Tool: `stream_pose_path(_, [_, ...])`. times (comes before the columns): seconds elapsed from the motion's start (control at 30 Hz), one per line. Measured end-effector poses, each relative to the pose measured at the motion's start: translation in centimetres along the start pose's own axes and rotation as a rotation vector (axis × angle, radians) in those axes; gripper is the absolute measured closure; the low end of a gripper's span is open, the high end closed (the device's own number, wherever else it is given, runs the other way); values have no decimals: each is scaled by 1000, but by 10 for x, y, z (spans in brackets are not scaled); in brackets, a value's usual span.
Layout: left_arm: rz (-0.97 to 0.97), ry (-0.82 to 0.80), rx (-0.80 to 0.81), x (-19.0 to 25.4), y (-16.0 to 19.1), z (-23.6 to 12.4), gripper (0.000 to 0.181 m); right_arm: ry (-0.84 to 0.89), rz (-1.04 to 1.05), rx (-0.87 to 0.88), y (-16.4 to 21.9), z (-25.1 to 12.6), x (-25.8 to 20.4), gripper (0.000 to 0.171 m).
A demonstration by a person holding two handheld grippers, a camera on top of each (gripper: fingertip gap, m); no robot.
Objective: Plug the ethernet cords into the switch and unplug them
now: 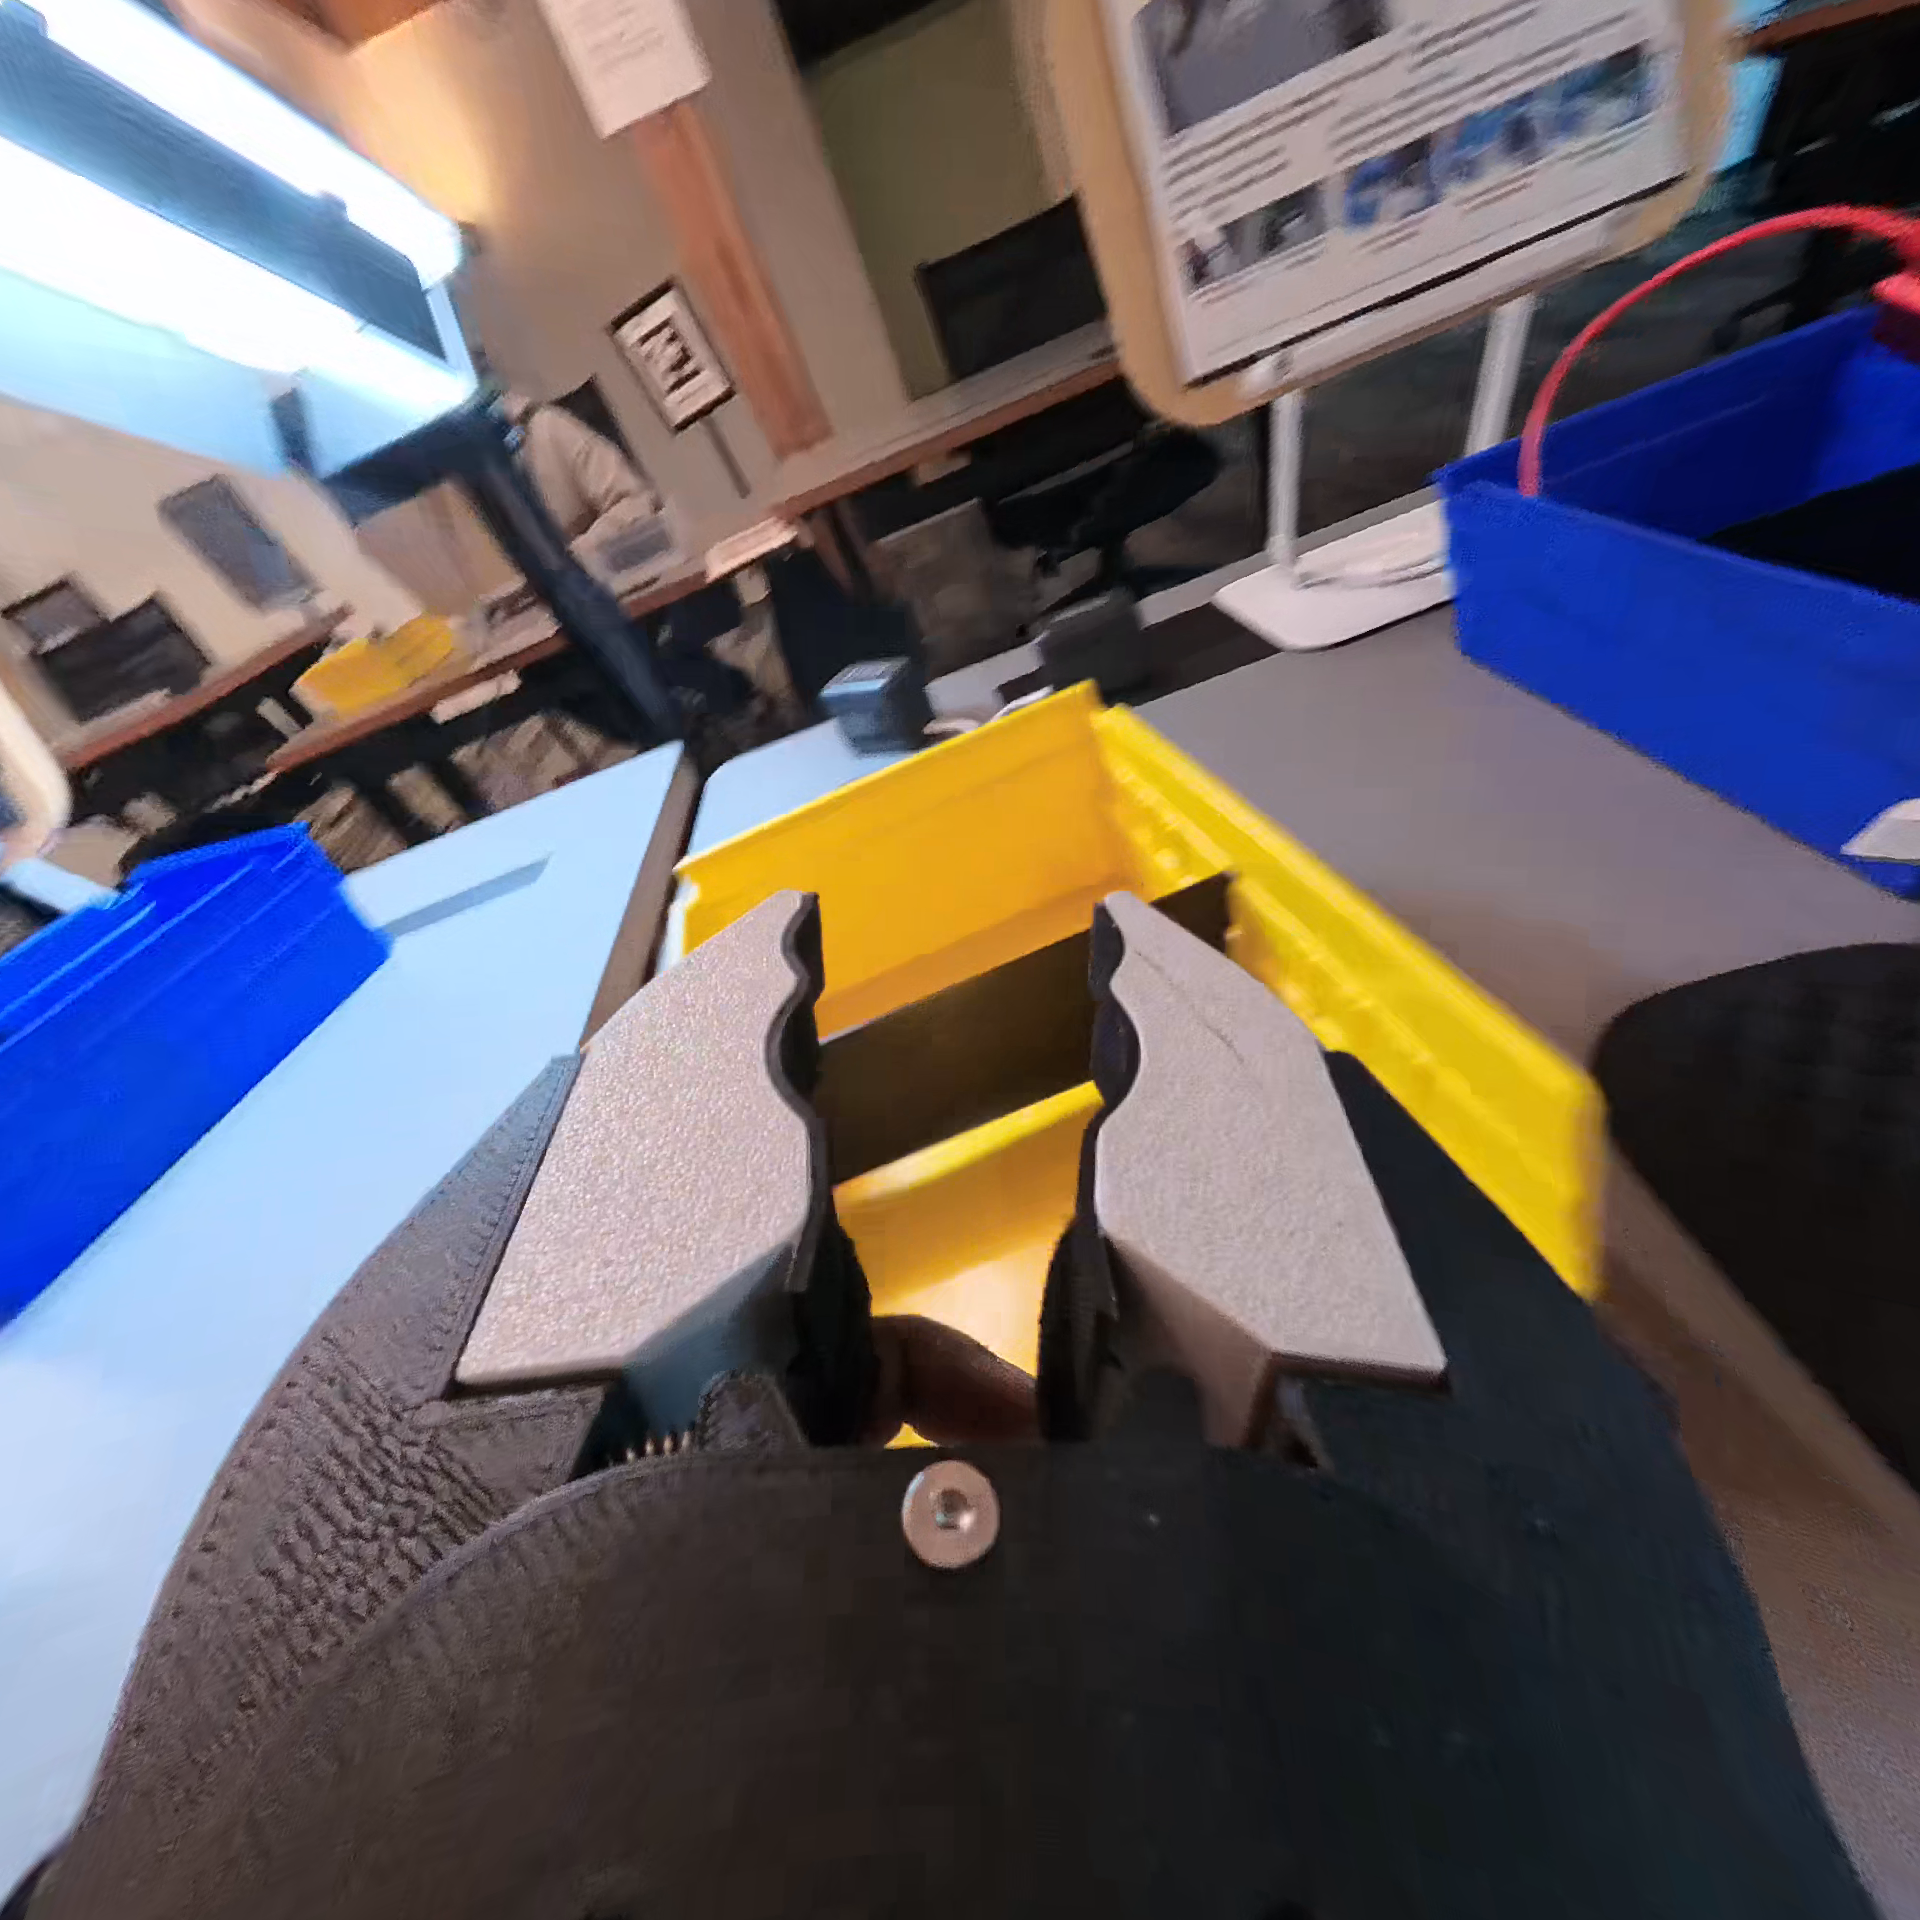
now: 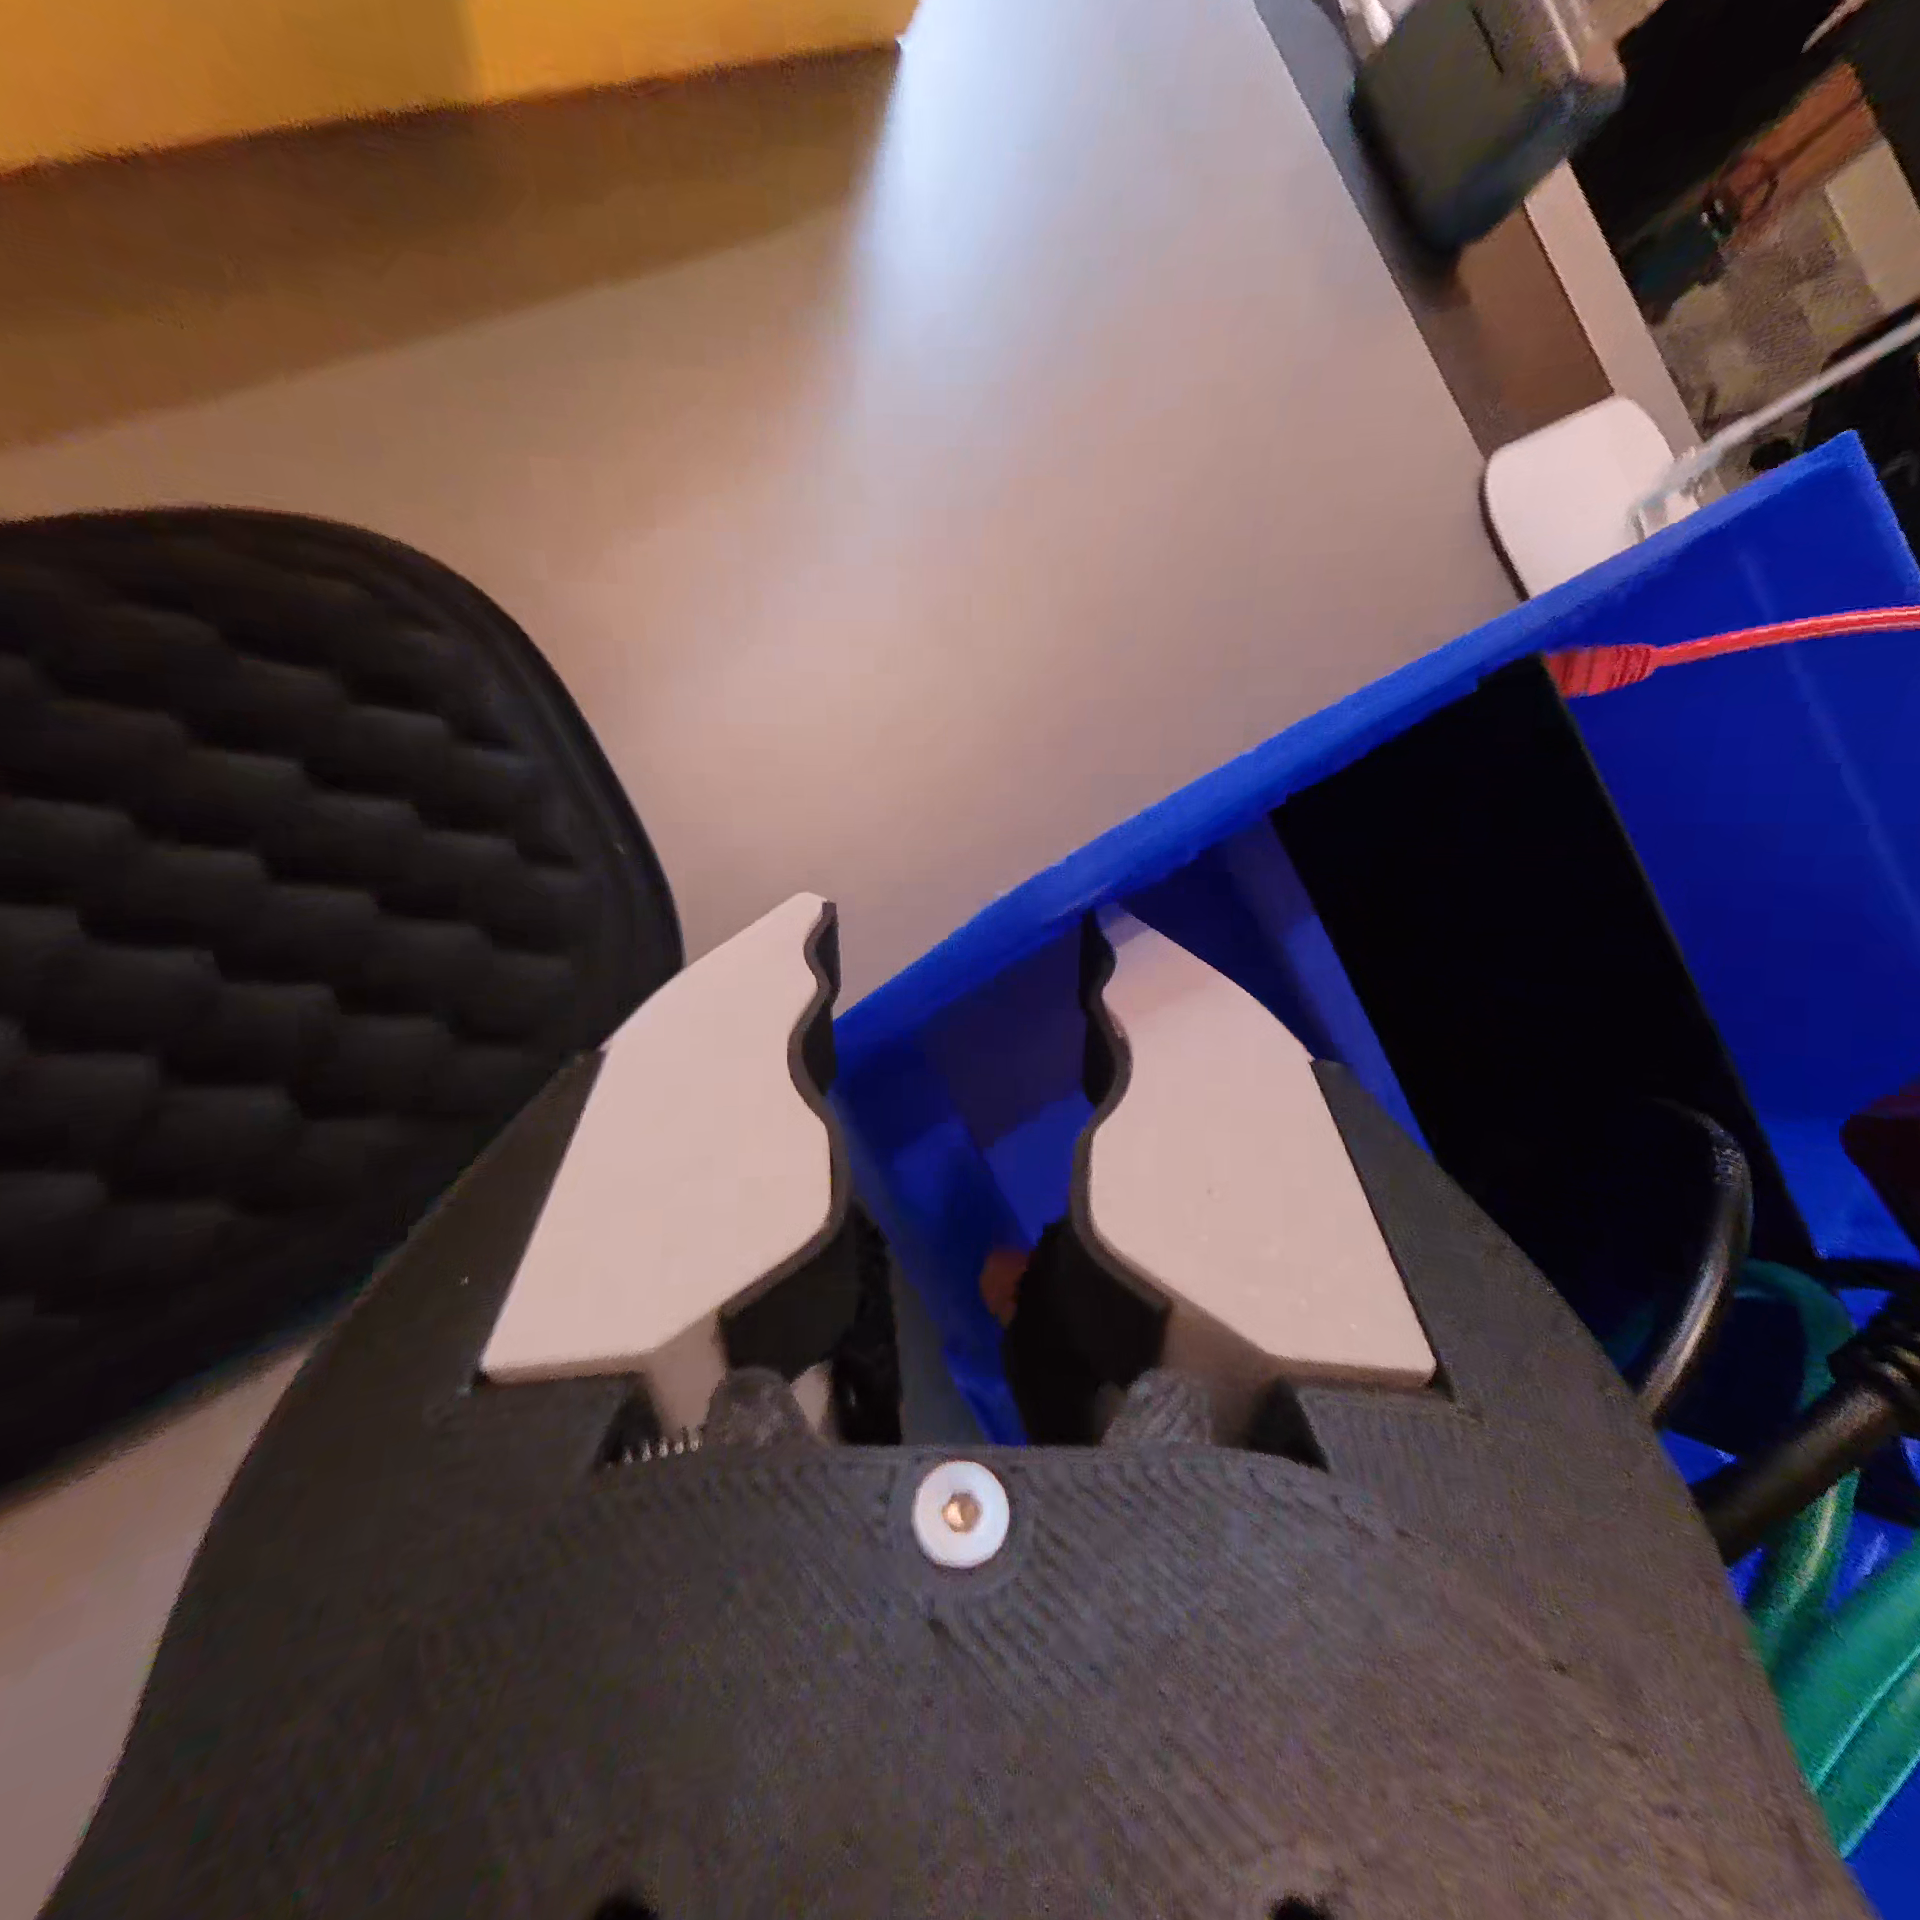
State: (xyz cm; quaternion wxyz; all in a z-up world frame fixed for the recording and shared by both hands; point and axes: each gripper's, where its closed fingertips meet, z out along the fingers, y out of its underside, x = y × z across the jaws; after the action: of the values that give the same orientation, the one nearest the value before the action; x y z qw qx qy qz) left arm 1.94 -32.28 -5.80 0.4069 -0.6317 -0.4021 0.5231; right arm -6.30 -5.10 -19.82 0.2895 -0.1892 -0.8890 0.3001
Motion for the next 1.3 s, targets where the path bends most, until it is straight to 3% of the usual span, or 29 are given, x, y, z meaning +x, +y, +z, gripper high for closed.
stream_pose_path(0.2, [-157,-158,-152,-66,67,-12,129,22,-95,63,-21,10,-12,130])
stream_pose_path(0.33, [-263,-148,-233,-83,110,-16,117,-19,-152,120,-35,16,-21,131])
stream_pose_path(0.53, [-474,23,-89,-73,116,-7,112,-138,-202,294,-53,12,-36,129])
stream_pose_path(0.67, [-422,36,-160,-66,136,2,113,-182,-26,584,-90,-26,-42,109])
stream_pose_path(0.8, [-368,49,-199,-57,146,14,114,-372,207,838,-130,-68,-71,88])
stream_pose_path(0.9, [-358,69,-162,-50,137,19,131,-480,254,723,-134,-53,-106,75])
stream_pose_path(0.93, [-338,64,-170,-49,137,20,146,-498,243,663,-132,-44,-116,72])
stream_pose_path(1.07, [-307,-43,-280,-52,139,26,173,-474,233,545,-127,-23,-127,82])
stream_pose_path(1.3, [-178,-100,-164,-35,83,34,177,-462,270,520,-125,-15,-119,97])
